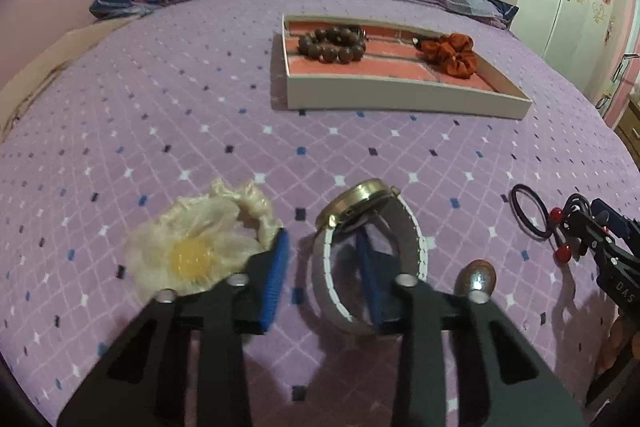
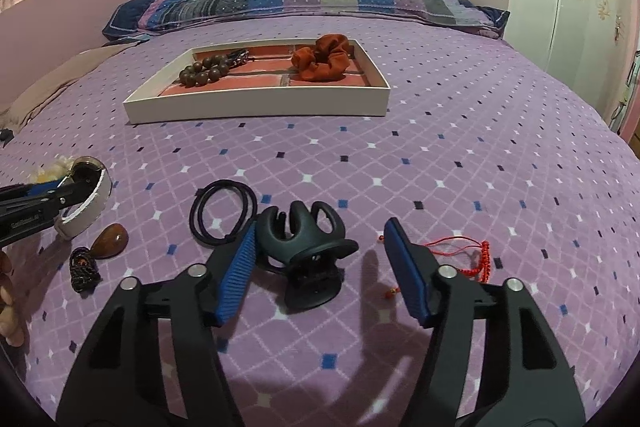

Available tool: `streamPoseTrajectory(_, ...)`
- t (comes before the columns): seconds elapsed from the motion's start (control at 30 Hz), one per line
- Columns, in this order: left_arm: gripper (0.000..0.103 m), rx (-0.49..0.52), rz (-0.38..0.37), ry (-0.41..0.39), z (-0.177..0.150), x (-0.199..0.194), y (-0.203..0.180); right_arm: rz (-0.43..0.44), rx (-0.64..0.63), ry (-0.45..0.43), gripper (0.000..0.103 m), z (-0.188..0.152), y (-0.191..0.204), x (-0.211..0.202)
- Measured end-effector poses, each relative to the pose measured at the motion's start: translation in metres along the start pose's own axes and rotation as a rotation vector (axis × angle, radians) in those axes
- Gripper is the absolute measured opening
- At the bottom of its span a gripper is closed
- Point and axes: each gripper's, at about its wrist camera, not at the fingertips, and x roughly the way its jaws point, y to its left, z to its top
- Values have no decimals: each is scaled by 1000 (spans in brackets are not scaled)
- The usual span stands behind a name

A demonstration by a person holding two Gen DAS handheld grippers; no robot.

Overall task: Organize jewelry
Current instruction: 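Grasp white watch with left tool while right tool grasps black claw clip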

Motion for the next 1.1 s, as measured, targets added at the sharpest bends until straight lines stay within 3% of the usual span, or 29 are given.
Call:
streamPoseTrajectory(0.13, 28, 8, 1, -2, 0, 2, 0, 24, -3, -2, 47, 0, 2, -1)
streamPoseTrajectory(0.33, 19, 19, -12, -7, 0, 1, -3, 29, 10, -5, 47, 0, 2, -2)
streamPoseTrajectory(1.1, 16, 14, -48, -39, 4, -13, -9, 14, 51, -28, 47, 3, -8, -7)
